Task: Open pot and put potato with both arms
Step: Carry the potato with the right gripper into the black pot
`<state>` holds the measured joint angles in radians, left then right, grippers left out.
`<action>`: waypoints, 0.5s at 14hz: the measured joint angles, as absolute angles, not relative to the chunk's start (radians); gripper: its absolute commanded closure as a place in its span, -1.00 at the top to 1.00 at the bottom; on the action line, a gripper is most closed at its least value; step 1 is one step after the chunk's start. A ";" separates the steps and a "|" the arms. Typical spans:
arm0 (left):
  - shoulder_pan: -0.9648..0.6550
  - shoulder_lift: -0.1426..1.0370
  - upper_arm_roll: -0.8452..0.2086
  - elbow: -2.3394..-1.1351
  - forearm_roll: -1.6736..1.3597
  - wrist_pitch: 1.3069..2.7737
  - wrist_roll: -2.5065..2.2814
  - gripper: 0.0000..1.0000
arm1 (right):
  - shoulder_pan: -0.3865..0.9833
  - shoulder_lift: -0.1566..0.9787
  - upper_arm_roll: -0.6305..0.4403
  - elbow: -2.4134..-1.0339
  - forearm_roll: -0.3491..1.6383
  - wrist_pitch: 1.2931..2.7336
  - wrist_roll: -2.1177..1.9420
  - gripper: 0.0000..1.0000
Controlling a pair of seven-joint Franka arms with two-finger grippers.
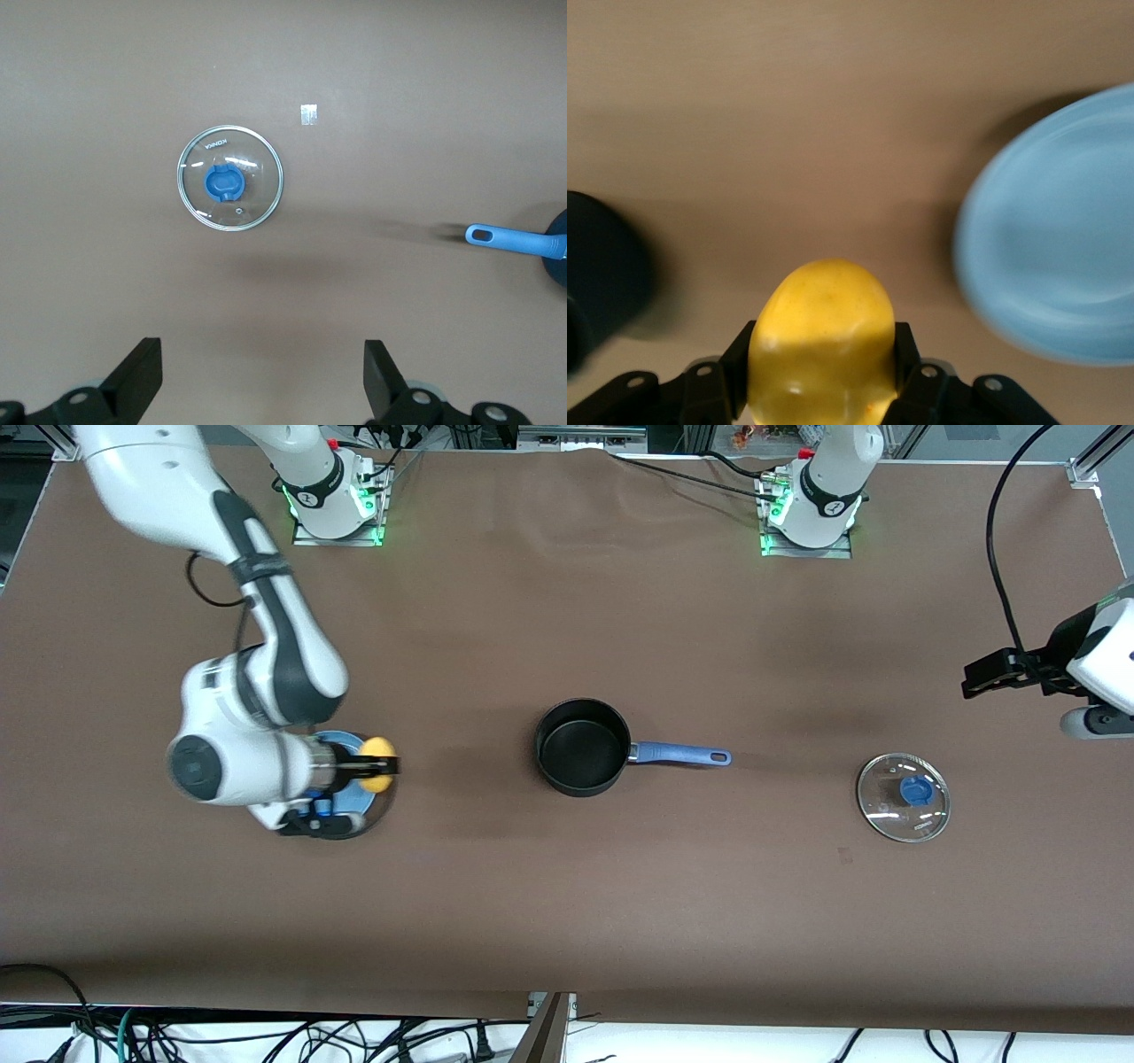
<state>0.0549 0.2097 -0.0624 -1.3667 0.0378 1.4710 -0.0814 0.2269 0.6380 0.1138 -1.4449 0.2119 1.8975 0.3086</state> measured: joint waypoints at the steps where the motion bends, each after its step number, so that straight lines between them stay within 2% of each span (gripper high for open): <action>1: 0.057 0.210 -0.060 -1.366 0.038 1.470 -0.081 1.00 | 0.284 0.648 0.117 -1.422 0.224 1.913 0.428 -0.95; 5: 0.060 0.216 -0.058 -1.366 0.037 1.469 -0.081 1.00 | 0.490 0.715 0.118 -1.360 0.280 2.101 0.778 -0.86; 6: 0.060 0.218 -0.058 -1.365 0.037 1.469 -0.081 1.00 | 0.529 0.730 0.118 -1.356 0.280 2.152 0.837 -0.77; 7: 0.060 0.218 -0.058 -1.365 0.037 1.469 -0.081 1.00 | 0.560 0.743 0.118 -1.352 0.281 2.196 0.880 -0.45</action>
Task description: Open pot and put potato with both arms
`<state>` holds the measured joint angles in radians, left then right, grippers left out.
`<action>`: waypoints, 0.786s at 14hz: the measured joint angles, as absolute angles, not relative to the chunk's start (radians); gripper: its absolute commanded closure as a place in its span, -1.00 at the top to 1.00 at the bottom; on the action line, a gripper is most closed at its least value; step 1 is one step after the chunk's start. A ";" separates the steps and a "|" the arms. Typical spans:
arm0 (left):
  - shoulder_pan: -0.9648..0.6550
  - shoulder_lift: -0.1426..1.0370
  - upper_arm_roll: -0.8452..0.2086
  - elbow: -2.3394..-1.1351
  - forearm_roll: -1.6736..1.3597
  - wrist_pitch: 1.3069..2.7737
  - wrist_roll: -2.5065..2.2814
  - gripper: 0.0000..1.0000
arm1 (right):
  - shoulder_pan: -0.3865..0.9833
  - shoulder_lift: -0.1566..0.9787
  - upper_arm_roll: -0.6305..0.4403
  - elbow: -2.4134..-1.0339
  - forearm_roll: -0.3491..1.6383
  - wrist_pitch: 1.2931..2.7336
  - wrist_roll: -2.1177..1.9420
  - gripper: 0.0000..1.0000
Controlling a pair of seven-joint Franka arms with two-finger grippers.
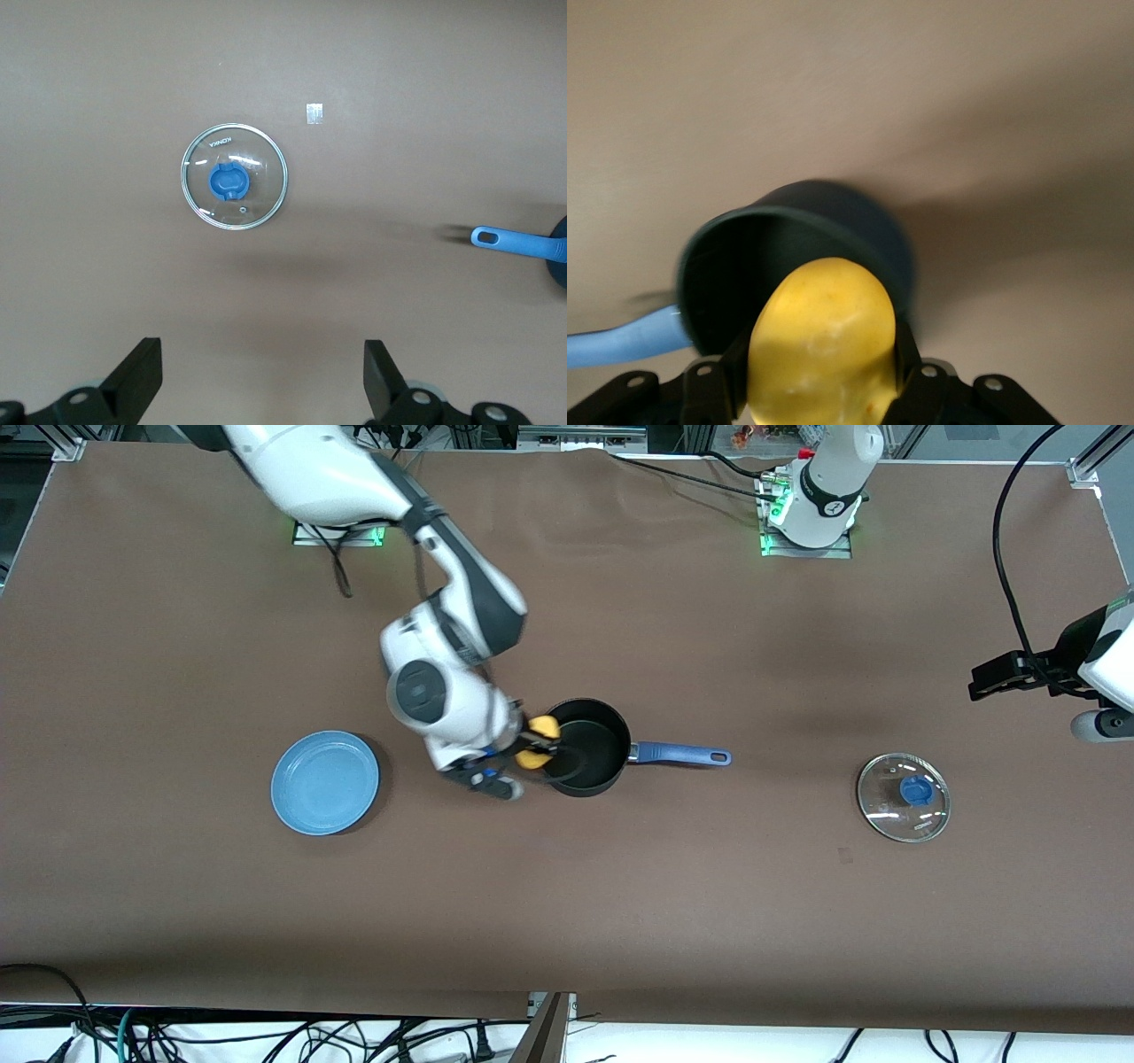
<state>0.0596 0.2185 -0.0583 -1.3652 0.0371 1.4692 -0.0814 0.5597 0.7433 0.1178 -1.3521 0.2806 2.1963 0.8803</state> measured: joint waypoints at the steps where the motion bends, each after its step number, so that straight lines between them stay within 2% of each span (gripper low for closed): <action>1: 0.060 0.219 -0.058 -1.365 0.037 1.469 -0.081 1.00 | 0.582 0.755 0.117 -1.349 0.281 2.235 0.913 0.16; 2: 0.060 0.219 -0.058 -1.365 0.037 1.469 -0.081 1.00 | 0.596 0.763 0.117 -1.347 0.281 2.264 0.934 0.99; 7: 0.060 0.219 -0.058 -1.364 0.037 1.469 -0.081 1.00 | 0.609 0.766 0.105 -1.326 0.279 2.292 0.944 1.00; 11: 0.060 0.220 -0.058 -1.364 0.037 1.469 -0.081 1.00 | 0.590 0.691 0.006 -1.300 0.235 2.169 0.933 1.00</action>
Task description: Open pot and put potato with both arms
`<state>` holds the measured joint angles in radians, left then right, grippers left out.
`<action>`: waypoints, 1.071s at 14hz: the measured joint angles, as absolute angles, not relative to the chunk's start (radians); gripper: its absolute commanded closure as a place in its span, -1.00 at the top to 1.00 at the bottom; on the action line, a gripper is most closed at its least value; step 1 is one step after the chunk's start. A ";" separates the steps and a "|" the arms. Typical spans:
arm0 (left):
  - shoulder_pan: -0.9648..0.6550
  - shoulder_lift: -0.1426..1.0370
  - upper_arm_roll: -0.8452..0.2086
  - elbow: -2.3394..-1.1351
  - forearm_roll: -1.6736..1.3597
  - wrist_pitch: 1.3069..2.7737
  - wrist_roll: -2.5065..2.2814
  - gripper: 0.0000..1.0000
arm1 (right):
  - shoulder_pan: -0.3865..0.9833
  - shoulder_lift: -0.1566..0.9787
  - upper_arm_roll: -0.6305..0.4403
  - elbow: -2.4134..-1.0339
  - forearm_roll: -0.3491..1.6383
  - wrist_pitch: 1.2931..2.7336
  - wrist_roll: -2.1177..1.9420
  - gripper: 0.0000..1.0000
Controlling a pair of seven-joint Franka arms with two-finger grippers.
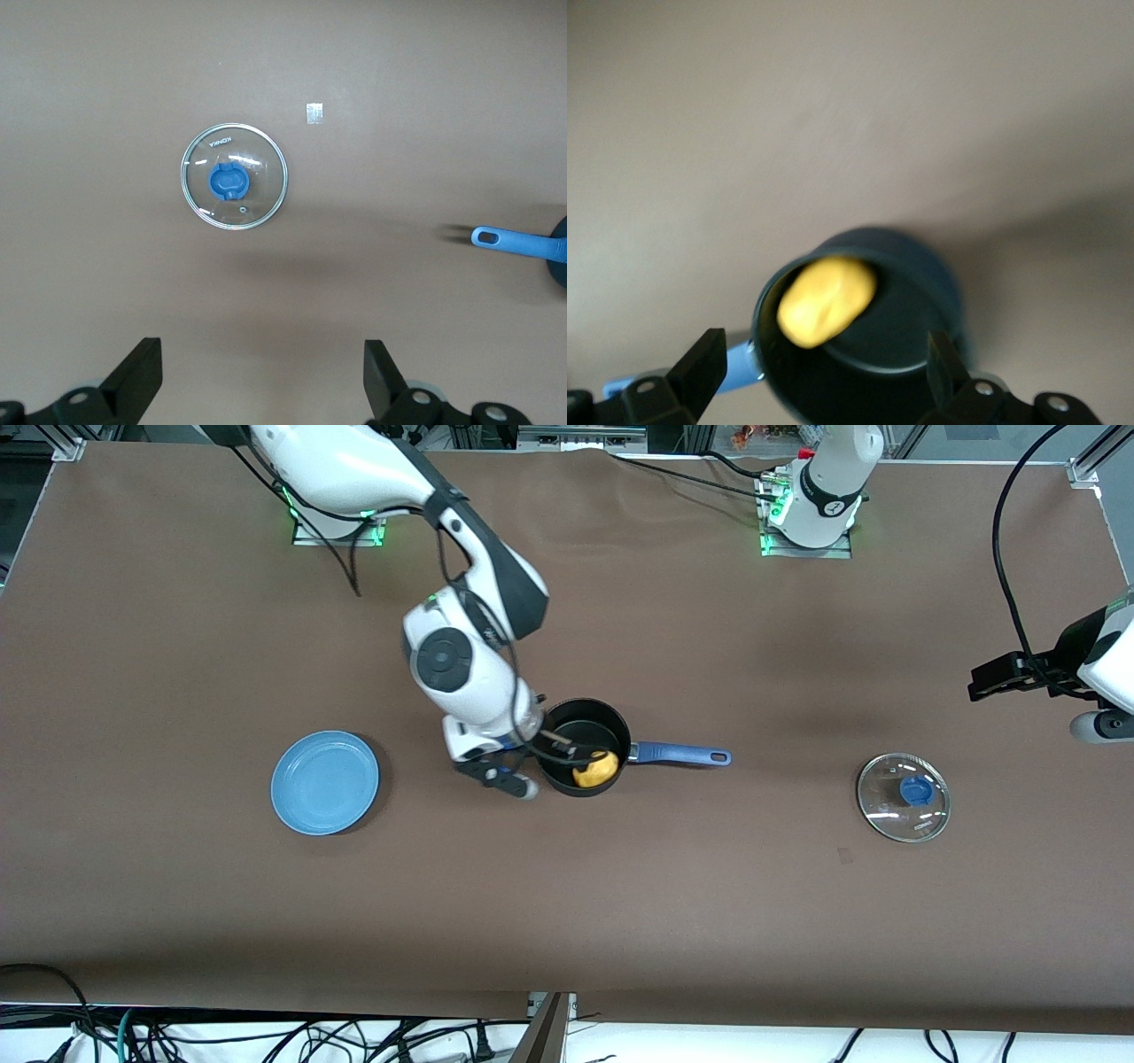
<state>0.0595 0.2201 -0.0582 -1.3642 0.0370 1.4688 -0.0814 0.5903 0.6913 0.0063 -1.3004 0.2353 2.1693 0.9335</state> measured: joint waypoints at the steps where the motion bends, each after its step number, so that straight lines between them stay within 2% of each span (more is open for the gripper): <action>1: 0.060 0.220 -0.058 -1.364 0.037 1.469 -0.081 1.00 | 0.575 0.663 -0.024 -1.299 0.232 2.112 0.905 1.00; 5: 0.059 0.221 -0.059 -1.363 0.037 1.469 -0.081 1.00 | 0.479 0.530 -0.093 -1.295 0.230 1.816 0.623 1.00; 9: 0.059 0.221 -0.059 -1.362 0.037 1.468 -0.081 1.00 | 0.458 0.374 -0.242 -1.296 0.229 1.557 0.290 1.00; 12: 0.059 0.222 -0.059 -1.362 0.037 1.468 -0.081 1.00 | 0.456 0.252 -0.311 -1.366 0.190 1.487 0.163 1.00; 15: 0.059 0.222 -0.060 -1.361 0.037 1.468 -0.081 1.00 | 0.422 0.107 -0.281 -1.515 0.088 1.489 0.123 1.00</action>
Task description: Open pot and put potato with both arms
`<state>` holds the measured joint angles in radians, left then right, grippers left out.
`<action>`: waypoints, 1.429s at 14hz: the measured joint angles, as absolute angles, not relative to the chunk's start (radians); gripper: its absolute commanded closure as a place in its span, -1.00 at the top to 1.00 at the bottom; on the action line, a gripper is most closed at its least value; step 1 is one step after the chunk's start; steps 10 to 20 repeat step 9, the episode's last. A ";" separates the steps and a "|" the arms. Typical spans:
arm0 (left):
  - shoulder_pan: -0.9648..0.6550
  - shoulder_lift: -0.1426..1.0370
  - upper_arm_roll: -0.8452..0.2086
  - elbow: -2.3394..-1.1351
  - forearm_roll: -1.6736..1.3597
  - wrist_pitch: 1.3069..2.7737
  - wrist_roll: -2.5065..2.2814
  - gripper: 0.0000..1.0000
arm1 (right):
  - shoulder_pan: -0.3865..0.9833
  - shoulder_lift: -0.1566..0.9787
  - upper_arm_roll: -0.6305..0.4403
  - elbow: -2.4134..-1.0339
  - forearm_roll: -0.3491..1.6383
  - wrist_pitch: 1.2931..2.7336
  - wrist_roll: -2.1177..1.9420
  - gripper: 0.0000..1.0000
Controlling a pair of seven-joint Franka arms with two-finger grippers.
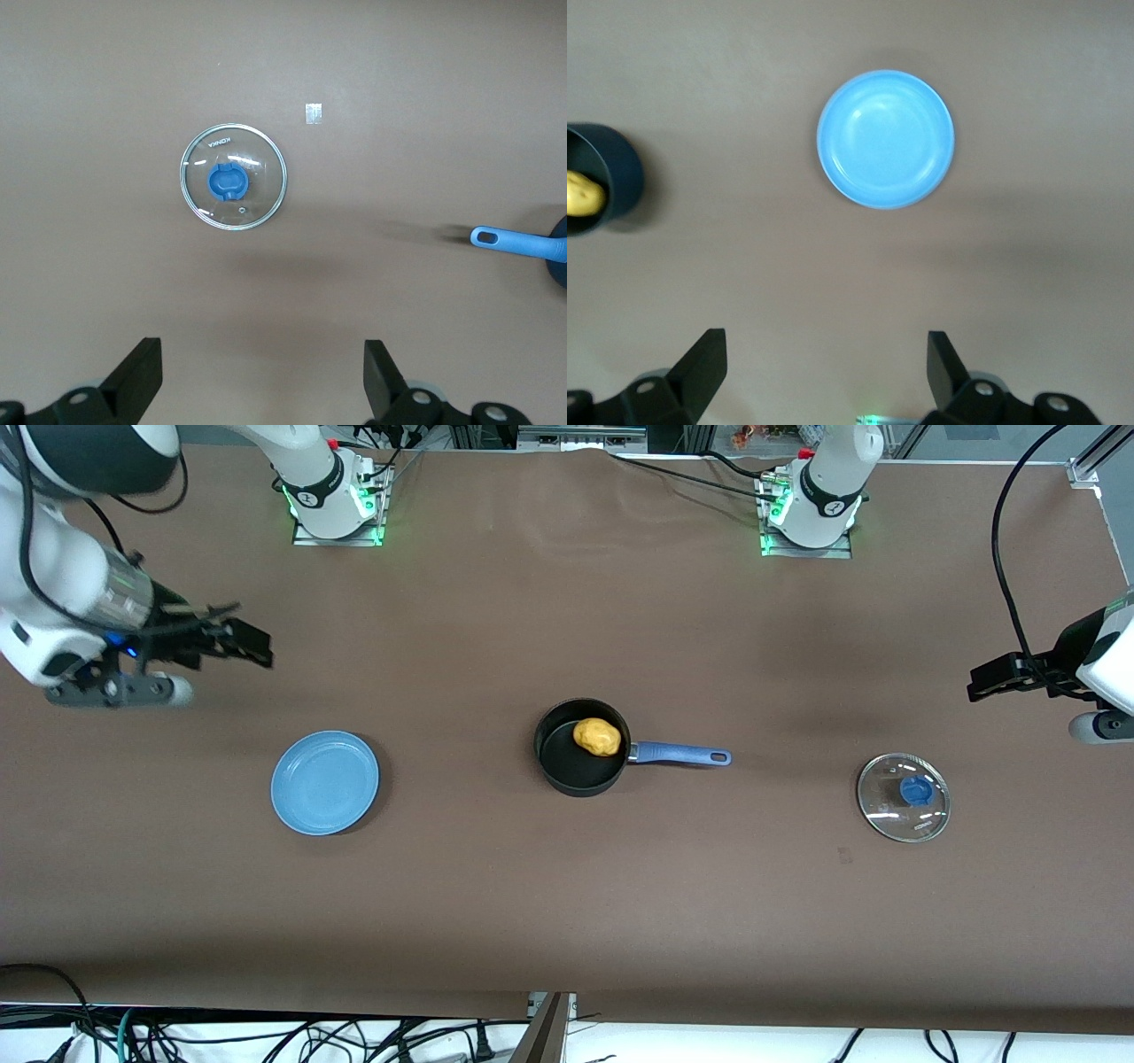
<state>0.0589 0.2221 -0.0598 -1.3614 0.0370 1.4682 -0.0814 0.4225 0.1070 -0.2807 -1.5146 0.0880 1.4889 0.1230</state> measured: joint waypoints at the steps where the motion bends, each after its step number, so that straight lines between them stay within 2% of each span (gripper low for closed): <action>1: 0.059 0.222 -0.060 -1.361 0.037 1.468 -0.081 1.00 | 0.361 0.061 -0.217 -1.556 0.063 1.490 0.119 1.00; 2: 0.059 0.222 -0.060 -1.361 0.037 1.468 -0.081 1.00 | 0.300 0.018 -0.155 -1.591 0.040 1.490 0.116 1.00; 4: 0.059 0.222 -0.060 -1.361 0.037 1.468 -0.081 1.00 | 0.252 -0.046 -0.103 -1.644 0.020 1.494 0.106 1.00; 6: 0.059 0.225 -0.060 -1.361 0.037 1.468 -0.081 1.00 | 0.246 -0.072 -0.097 -1.666 0.012 1.501 0.051 1.00; 20: 0.059 0.228 -0.060 -1.361 0.037 1.468 -0.081 1.00 | 0.246 -0.069 -0.096 -1.666 0.004 1.514 0.025 1.00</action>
